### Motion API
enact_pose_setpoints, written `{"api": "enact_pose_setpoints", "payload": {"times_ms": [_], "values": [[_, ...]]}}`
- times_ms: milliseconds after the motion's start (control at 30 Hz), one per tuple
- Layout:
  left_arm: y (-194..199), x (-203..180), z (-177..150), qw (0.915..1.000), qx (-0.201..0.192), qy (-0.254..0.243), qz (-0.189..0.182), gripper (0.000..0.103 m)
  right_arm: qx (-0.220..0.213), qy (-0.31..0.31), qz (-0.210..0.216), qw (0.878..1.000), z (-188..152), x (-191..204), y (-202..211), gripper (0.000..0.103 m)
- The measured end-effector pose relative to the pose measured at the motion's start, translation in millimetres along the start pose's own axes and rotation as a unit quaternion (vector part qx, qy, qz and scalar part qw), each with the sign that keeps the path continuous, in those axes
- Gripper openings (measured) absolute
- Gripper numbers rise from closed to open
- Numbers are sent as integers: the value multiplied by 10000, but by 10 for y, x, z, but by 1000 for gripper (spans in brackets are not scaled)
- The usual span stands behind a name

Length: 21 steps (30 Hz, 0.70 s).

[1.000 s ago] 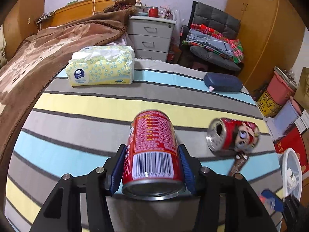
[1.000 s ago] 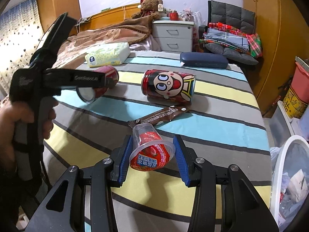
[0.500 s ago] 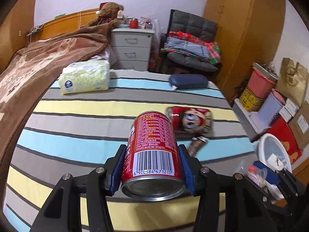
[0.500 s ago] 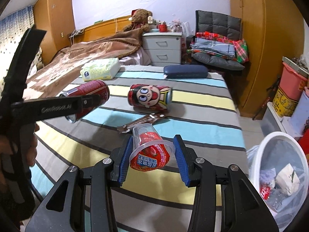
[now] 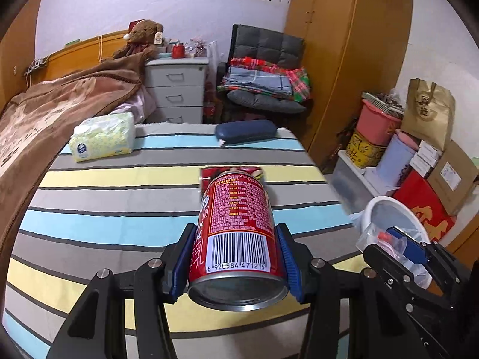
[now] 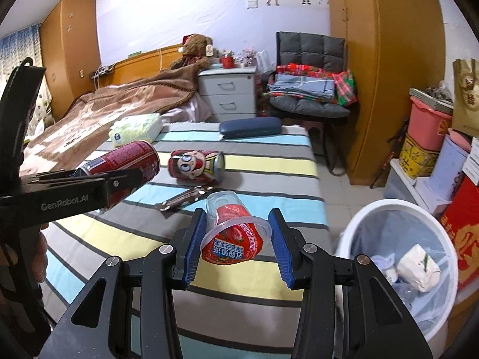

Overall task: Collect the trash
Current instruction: 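Carry the red can and red cup over the white bin with both tools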

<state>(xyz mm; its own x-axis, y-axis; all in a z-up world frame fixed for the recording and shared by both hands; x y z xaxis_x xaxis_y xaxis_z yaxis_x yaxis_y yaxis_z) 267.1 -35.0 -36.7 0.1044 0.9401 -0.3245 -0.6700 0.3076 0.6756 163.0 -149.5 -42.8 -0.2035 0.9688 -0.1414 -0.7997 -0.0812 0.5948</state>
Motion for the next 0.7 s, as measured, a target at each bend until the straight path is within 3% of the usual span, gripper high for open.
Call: {"api": "enact_pose_setpoints", "payload": {"times_ms": [700], "values": [[183,-1303,-324,9938,-3,-819,-750,53,-210,-475,-813,9953,-254,-791,427,44]]}}
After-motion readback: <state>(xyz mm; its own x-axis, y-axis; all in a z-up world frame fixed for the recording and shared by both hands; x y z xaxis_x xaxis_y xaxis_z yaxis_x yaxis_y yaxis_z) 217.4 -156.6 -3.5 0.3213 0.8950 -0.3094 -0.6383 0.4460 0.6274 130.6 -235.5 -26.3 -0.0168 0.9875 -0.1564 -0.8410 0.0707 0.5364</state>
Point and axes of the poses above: each gripper's, at about its wrist camera, not at the fingertips, and y roughly against the way its jaws point, x to its left, z to its top, the point moved 8 cm from there along -y, roughly the way its jaws point, and after that the axes turned 13 degrees about y, right-handed, at the moved point
